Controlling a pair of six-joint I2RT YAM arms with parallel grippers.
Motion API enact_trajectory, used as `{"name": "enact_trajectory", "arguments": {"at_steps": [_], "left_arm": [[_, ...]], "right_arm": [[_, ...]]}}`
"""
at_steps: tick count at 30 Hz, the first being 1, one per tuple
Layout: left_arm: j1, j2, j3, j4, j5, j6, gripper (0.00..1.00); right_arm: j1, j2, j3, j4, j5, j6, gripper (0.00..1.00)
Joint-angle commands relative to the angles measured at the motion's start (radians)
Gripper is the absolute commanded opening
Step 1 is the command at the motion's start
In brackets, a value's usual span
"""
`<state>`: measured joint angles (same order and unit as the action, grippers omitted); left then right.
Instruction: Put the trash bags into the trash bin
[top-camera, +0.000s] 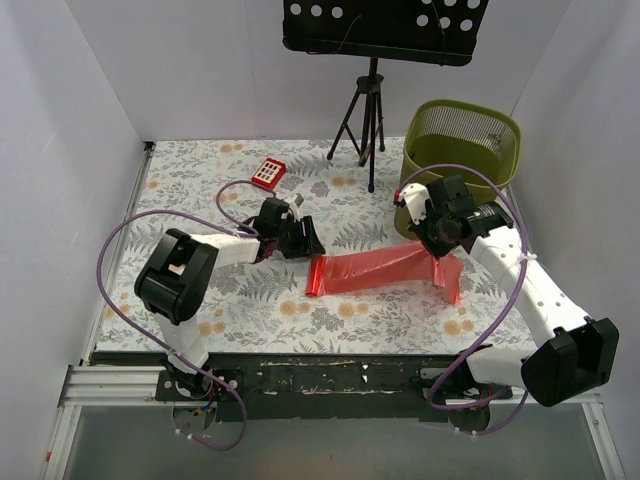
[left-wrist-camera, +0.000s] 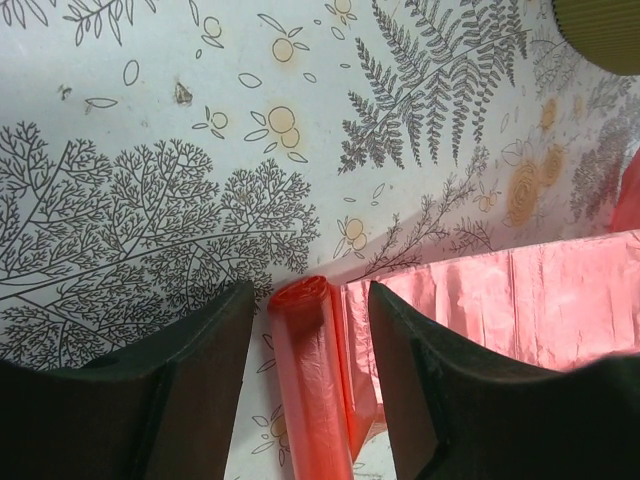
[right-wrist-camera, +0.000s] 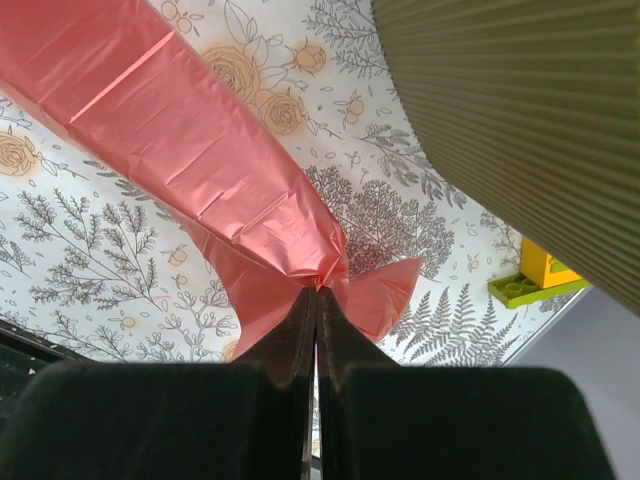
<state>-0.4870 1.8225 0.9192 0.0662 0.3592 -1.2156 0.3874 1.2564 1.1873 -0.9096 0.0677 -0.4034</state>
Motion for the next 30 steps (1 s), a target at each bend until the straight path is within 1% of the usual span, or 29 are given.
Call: {"name": "enact_trajectory", "arguments": {"at_steps": [1,7,16,23,30], "left_arm": [[-0.053,0.107,-0.085,-0.293,-0.247,0.077,0.50],[-0.070,0.089,-0.085,-0.354,-0.342,0.053,0.44],[-0.107,0.118,-0.100,-0.390,-0.345,0.034,0.40],[-0.128,0.147,-0.091,-0.402,-0.336,0.044,0.39],[-0.162,0.123,-0.095,-0.422,-0.345,0.031,0.45]], "right_arm": [[-0.001,-0.035,-0.034,0.061,0.018,0.032,0.01],[0.001,-0.046,-0.058,0.100,-0.009,0.044,0.01],[-0.002,-0.069,-0.078,0.126,-0.005,0.055,0.01],[-0.018,-0.091,-0.115,0.150,-0.005,0.064,0.01],[-0.024,-0.095,-0.115,0.156,-0.009,0.080,0.01]]}}
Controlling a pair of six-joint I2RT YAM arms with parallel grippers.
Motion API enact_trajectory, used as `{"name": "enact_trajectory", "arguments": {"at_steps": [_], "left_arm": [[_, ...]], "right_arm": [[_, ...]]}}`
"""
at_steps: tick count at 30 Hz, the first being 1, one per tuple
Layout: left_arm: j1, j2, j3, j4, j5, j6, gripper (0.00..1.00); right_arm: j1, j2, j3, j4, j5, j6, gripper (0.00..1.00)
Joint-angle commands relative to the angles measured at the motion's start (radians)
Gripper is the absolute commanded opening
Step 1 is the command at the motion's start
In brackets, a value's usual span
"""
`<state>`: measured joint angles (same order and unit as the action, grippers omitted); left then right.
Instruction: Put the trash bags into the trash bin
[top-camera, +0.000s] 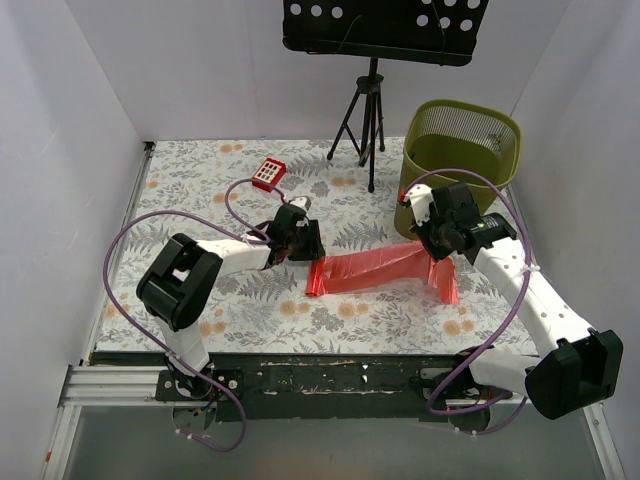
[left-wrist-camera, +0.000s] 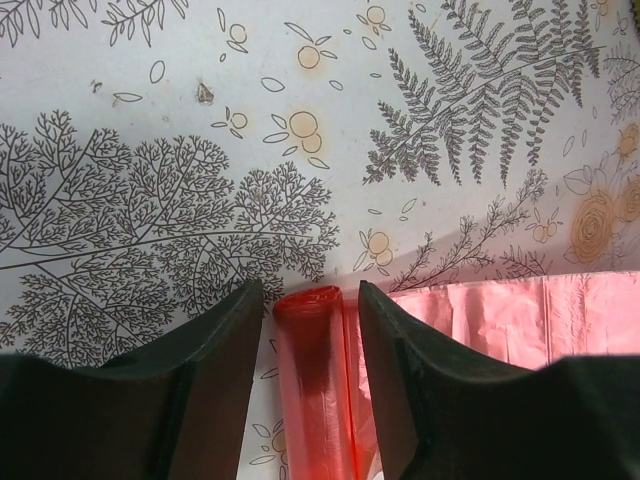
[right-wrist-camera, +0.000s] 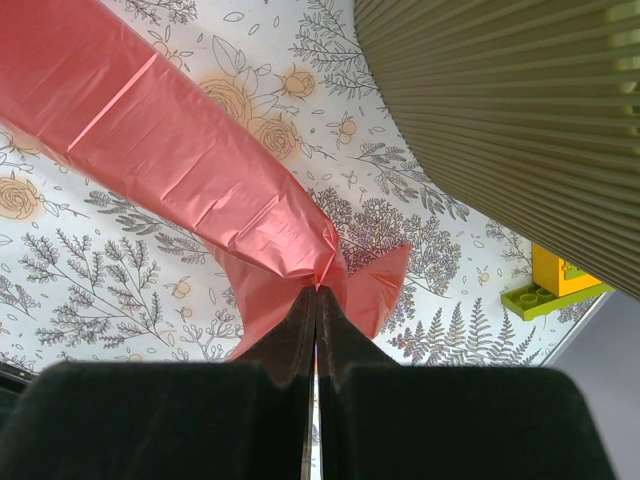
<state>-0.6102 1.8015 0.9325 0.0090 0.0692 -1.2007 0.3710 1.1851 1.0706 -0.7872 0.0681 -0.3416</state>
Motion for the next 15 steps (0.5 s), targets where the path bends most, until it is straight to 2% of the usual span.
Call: {"name": "enact_trajectory", "arguments": {"at_steps": [1,8,10,13,14,15], "left_arm": [[-0.039,0.133,-0.115,-0.377,-0.096,0.007,0.45],[-0.039,0.113,-0.161,-0.386,-0.083,-0.008,0.35],[-0.039,0.125,-0.161,-0.382,-0.071,-0.004,0.36],[-0.043,0.153,-0.155,-0.380,-0.039,-0.002,0.44],[-0.045,0.154,-0.152,-0.379,-0.026,0.003,0.43],[-0.045,0.157,-0.153,-0.373,-0.011,0.010,0.38]], "right_arm": [[-0.007,-0.022,0.002,0.034,-0.010,0.016,0.01],[-0.010,-0.009,0.002,0.054,-0.021,0.018,0.01],[-0.010,-0.001,0.006,0.055,-0.027,0.019,0.01],[-0.010,0.008,0.009,0.059,-0.025,0.015,0.01],[-0.010,0.007,0.008,0.062,-0.022,0.013,0.01],[-0.009,0.007,0.005,0.066,-0.021,0.013,0.01]]}}
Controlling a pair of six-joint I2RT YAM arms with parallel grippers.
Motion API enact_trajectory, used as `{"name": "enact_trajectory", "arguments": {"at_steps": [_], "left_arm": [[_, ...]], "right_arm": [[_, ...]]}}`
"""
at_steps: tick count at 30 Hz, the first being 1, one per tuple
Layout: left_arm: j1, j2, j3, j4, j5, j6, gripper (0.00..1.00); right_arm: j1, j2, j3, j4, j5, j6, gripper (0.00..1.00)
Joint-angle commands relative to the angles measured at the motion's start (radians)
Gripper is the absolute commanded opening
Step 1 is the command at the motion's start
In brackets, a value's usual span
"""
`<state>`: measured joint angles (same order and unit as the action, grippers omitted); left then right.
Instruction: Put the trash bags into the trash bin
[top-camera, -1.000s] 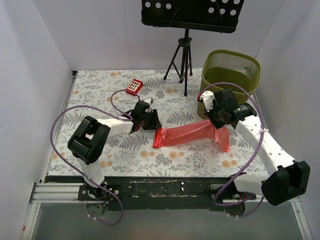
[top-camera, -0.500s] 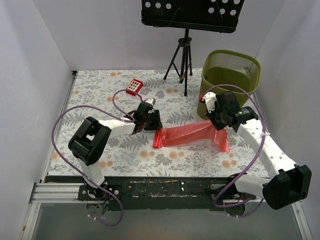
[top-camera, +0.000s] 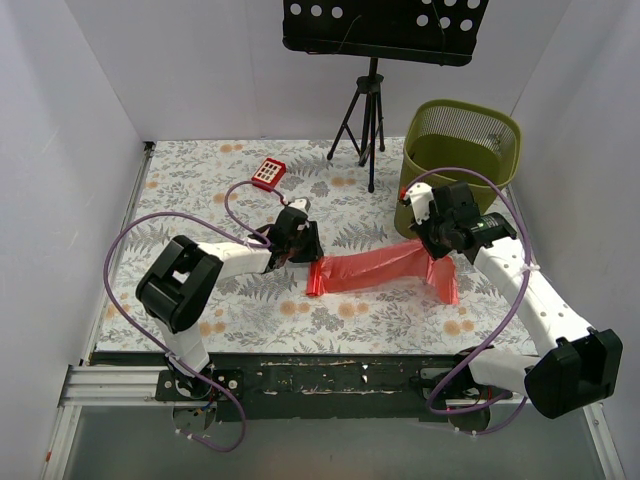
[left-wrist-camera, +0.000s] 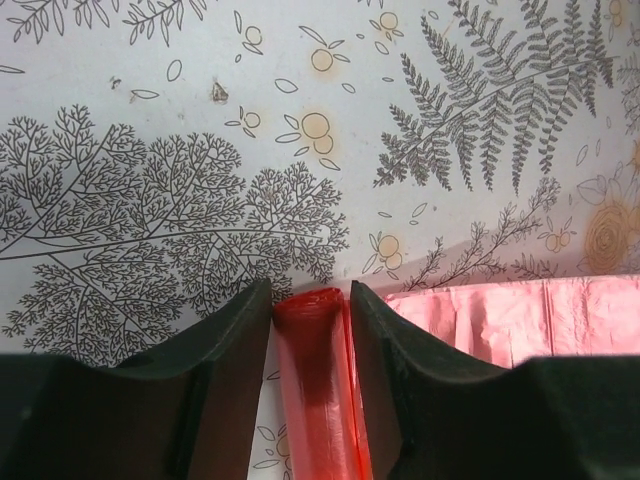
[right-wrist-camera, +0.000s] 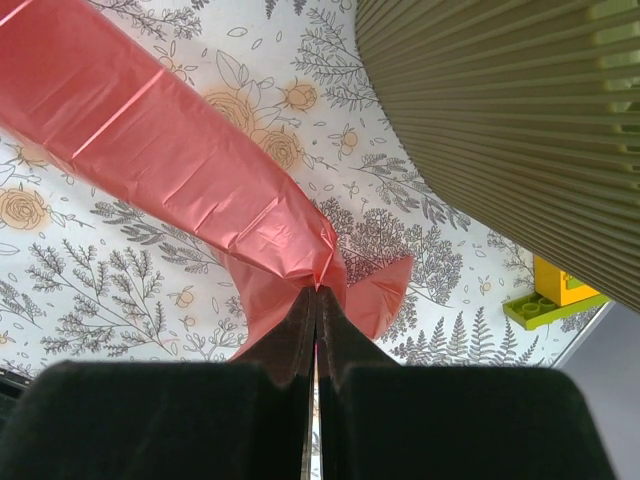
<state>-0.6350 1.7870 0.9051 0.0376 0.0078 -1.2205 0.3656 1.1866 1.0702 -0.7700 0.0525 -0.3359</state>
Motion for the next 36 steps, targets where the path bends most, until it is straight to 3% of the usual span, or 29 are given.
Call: {"name": "enact_trajectory", "arguments": {"at_steps": [1,6,10,14,18,20,26,30,36], "left_arm": [[-0.020,0.172,-0.127,-0.398,0.069,0.039,0.32],[-0.020,0.115,-0.132,-0.364,0.101,0.081,0.03],[-0.019,0.014,-0.086,-0.312,0.103,0.192,0.00],[-0.006,-0.083,0.018,-0.317,0.069,0.378,0.00],[0.026,-0.184,0.095,-0.361,0.029,0.486,0.00],[0.043,-0.247,0.121,-0.367,0.021,0.509,0.00],[0.136,-0.388,0.202,-0.400,0.095,0.510,0.00],[0.181,-0.451,0.258,-0.401,0.127,0.509,0.00],[0.193,-0.537,0.330,-0.404,0.231,0.601,0.00]], "right_arm": [[-0.005,0.005,0.004,0.051,-0.003,0.005,0.01],[-0.005,0.021,0.008,0.055,-0.017,0.003,0.01],[-0.005,0.054,0.056,0.048,-0.096,-0.024,0.01],[-0.004,0.091,0.160,0.024,-0.274,-0.078,0.39],[-0.005,0.088,0.238,0.106,-0.515,-0.114,0.66],[-0.004,0.097,0.255,0.173,-0.636,-0.112,0.74],[0.048,0.221,0.341,0.276,-0.822,-0.040,0.79],[0.116,0.292,0.362,0.428,-0.824,0.041,0.80],[0.200,0.436,0.558,0.486,-0.826,0.080,0.80]]}}
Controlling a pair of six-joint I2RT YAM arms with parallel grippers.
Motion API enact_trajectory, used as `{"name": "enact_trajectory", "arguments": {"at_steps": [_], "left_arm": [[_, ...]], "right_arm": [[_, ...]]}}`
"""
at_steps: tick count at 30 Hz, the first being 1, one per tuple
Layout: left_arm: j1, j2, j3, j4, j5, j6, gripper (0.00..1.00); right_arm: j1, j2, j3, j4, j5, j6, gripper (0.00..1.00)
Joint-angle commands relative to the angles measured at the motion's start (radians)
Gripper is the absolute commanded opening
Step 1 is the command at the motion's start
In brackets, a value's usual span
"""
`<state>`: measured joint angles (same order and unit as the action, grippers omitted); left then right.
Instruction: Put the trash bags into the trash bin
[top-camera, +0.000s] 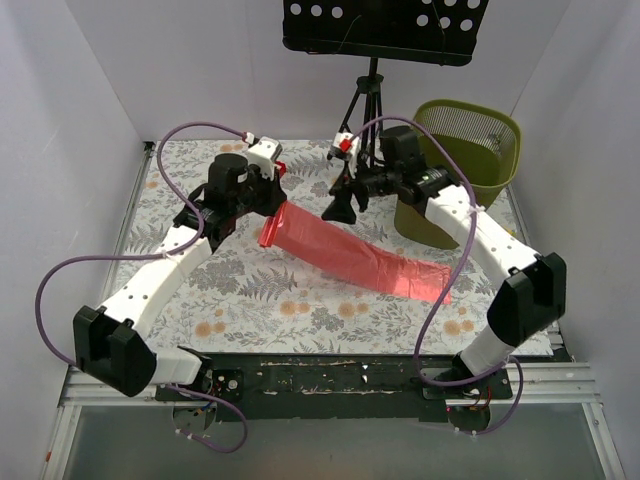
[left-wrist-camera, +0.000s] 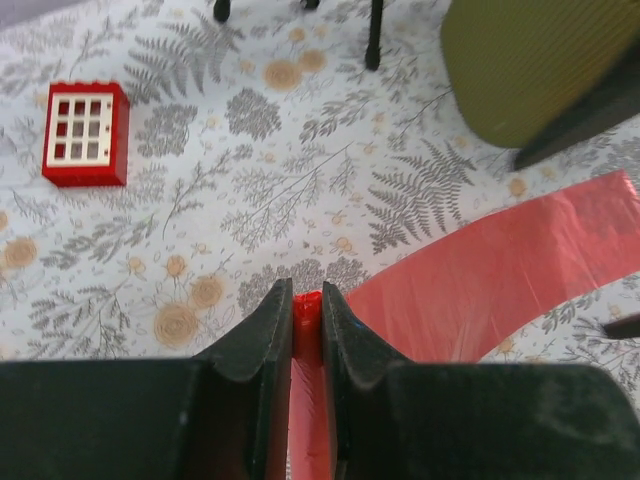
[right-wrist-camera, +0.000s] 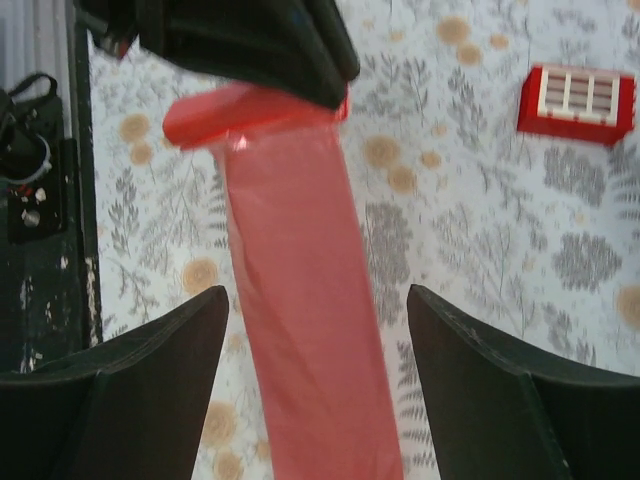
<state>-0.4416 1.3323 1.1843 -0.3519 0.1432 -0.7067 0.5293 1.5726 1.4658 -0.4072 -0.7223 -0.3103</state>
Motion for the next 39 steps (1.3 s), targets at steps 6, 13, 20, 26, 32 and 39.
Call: {"name": "enact_trajectory", "arguments": {"at_steps": [6,13,20,26,32,39], "left_arm": [[-0.011,-0.189,0.047,0.008,0.113,0.209,0.00],[-0.026,-0.239,0.052,-0.030,0.091,0.266,0.00],[-0.036,-0.268,0.031,-0.013,0.072,0.302,0.00],[-0.036,-0.278,0.020,-0.009,0.064,0.297,0.00],[-0.036,-0.285,0.005,-0.007,0.056,0.288,0.00],[-0.036,-0.282,0.001,-0.001,0.061,0.286,0.00]], "right_arm": [[0.047,0.144,0.263,0.159,-0.126,0.076,0.80],[0.093,0.165,0.211,0.235,-0.200,0.148,0.80],[0.141,0.233,0.251,0.295,-0.249,0.217,0.78],[0.158,0.241,0.217,0.317,-0.256,0.249,0.66],[0.162,0.231,0.202,0.354,-0.262,0.292,0.49],[0.172,0.222,0.191,0.367,-0.275,0.303,0.34]]}}
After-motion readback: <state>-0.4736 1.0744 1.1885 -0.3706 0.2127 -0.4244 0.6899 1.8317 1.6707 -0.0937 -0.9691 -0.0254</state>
